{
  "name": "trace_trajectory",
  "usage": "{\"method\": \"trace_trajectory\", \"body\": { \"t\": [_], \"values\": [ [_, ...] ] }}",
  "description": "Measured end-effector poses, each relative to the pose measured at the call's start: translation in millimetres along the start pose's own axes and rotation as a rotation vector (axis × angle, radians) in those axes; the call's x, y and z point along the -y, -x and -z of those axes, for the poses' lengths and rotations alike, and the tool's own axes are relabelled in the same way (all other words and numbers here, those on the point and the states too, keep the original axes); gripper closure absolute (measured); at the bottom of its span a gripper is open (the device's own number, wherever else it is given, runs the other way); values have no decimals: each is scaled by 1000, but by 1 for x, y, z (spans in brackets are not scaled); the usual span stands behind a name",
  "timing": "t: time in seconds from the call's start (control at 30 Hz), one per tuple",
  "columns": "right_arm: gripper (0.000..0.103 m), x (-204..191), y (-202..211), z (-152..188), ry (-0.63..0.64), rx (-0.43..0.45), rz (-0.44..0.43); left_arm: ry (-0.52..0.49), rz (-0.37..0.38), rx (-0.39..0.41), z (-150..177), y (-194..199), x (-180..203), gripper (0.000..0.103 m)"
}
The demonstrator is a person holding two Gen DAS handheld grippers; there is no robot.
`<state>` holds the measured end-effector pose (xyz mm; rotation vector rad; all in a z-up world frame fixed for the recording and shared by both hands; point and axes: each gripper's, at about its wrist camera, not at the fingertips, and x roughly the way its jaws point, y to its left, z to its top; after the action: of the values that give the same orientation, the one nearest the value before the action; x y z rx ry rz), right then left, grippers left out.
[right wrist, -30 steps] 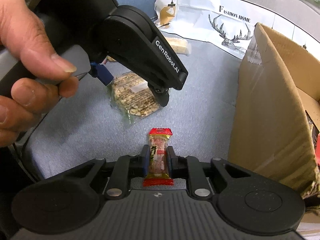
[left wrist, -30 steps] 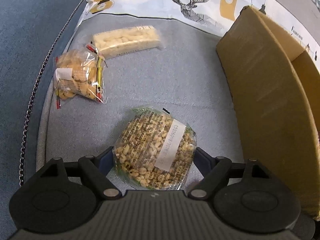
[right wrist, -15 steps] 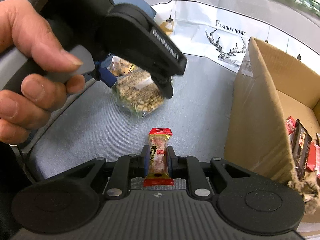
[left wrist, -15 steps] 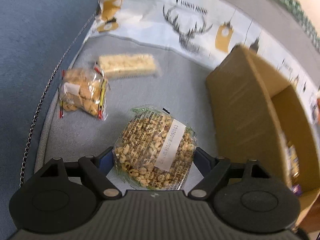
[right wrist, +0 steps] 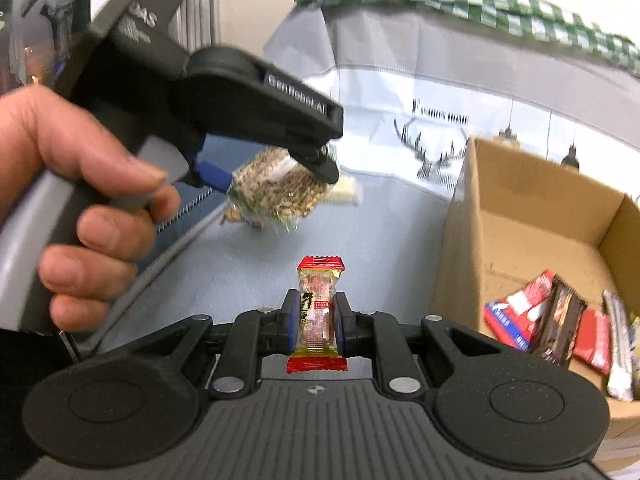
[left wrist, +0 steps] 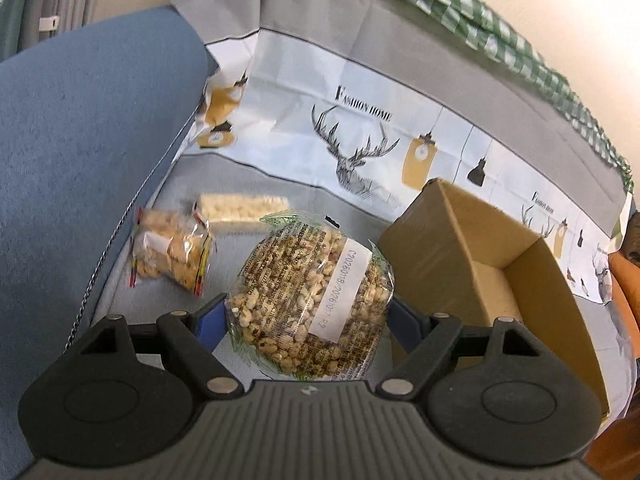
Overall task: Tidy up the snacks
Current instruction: 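Lift both held snacks and carry them toward the cardboard box, then open both tools over the box to drop nut pack and red bar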
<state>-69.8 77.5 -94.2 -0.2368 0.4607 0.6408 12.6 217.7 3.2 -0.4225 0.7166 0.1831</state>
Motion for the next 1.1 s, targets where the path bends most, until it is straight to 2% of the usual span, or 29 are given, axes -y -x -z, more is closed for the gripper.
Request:
{"method": "trace_trajectory", "body": {
  "t": [0.33,0.53,0.67,0.77,0.87,0.97,1.1],
  "values": [
    [85,24,41,-24,-37,124,25,-17,29,12,0,-2,6,17],
    [85,69,55,-50,-118,209,73,-46,49,28,0,-3,17,17],
    [85,108,54,-70,-94,265,141,-59,63,42,-1,-3,26,17],
    [85,140,48,-72,-99,271,205,-67,67,57,-1,-4,32,17],
    [85,171,46,-62,-165,257,262,-70,73,71,-2,-5,38,17],
    [85,190,46,-49,-239,243,279,-75,95,87,-2,-6,47,17],
    [85,203,45,-38,-267,227,295,-81,128,110,-3,-10,64,17]
  ]
}}
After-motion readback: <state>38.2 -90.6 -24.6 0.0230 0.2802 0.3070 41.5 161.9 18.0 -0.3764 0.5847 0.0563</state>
